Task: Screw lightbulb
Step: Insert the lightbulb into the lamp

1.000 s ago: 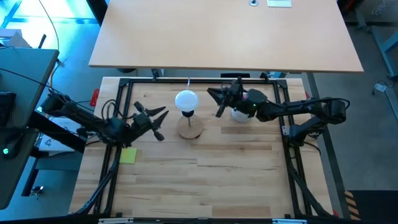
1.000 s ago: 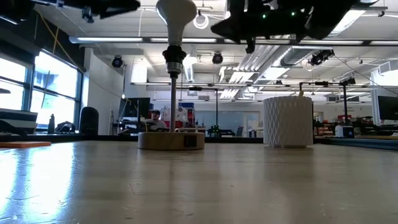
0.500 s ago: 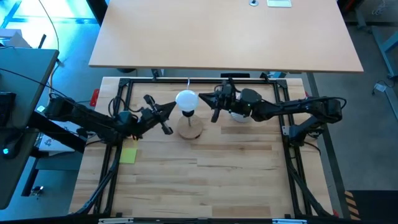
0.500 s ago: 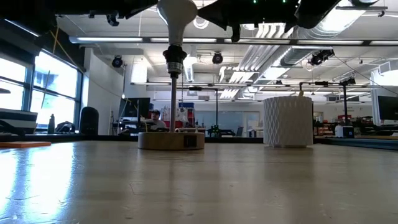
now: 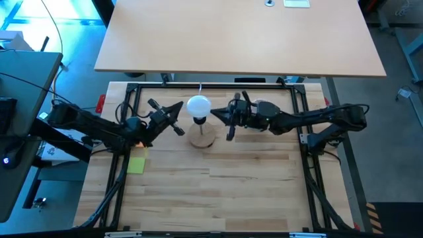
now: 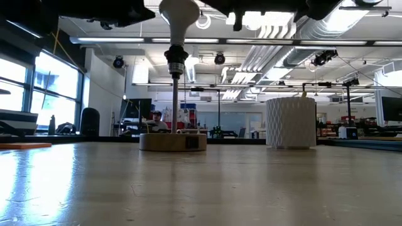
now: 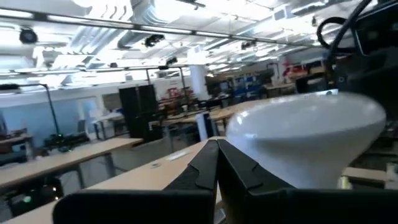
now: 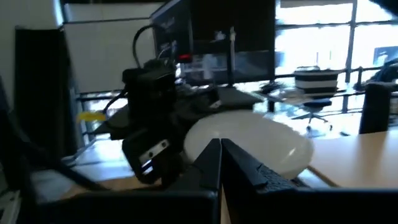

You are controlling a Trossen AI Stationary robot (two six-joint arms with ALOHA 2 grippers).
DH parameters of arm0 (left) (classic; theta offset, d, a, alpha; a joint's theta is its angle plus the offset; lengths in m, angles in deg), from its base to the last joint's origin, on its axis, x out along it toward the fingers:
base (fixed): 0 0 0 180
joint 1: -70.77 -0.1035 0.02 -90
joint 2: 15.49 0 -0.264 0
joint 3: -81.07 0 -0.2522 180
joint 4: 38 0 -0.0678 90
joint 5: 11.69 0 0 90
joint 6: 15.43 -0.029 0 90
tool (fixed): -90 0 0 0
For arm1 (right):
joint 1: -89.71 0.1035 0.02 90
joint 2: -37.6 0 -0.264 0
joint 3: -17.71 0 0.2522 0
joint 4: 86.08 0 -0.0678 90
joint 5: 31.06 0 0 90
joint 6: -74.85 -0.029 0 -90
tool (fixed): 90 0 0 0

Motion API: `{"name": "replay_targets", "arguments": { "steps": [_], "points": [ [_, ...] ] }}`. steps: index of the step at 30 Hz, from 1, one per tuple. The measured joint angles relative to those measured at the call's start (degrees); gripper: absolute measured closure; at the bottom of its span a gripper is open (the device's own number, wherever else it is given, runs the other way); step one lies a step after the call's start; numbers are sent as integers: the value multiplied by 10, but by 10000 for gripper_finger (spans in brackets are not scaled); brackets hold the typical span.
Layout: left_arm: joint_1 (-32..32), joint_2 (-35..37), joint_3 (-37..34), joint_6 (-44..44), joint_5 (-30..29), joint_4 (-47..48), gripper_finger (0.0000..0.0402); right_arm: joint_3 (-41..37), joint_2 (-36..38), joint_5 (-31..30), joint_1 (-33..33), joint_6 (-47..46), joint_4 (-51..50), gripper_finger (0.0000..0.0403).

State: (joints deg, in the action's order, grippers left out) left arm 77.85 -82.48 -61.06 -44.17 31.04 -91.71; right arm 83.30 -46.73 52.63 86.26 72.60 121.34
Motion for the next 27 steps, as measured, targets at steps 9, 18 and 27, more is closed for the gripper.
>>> {"name": "replay_targets", "arguments": {
  "steps": [9, 18, 27],
  "points": [
    [55, 16, 0, -9, 53, 5, 401, 0, 8, -44, -41, -21, -25, 402],
    [7, -15, 0, 44, 76, -9, 401, 0, 0, 79, -44, -39, -25, 402],
    [-3, -12, 0, 0, -5, -4, 401, 0, 10, 166, -4, 16, -51, 402]
  ]
}}
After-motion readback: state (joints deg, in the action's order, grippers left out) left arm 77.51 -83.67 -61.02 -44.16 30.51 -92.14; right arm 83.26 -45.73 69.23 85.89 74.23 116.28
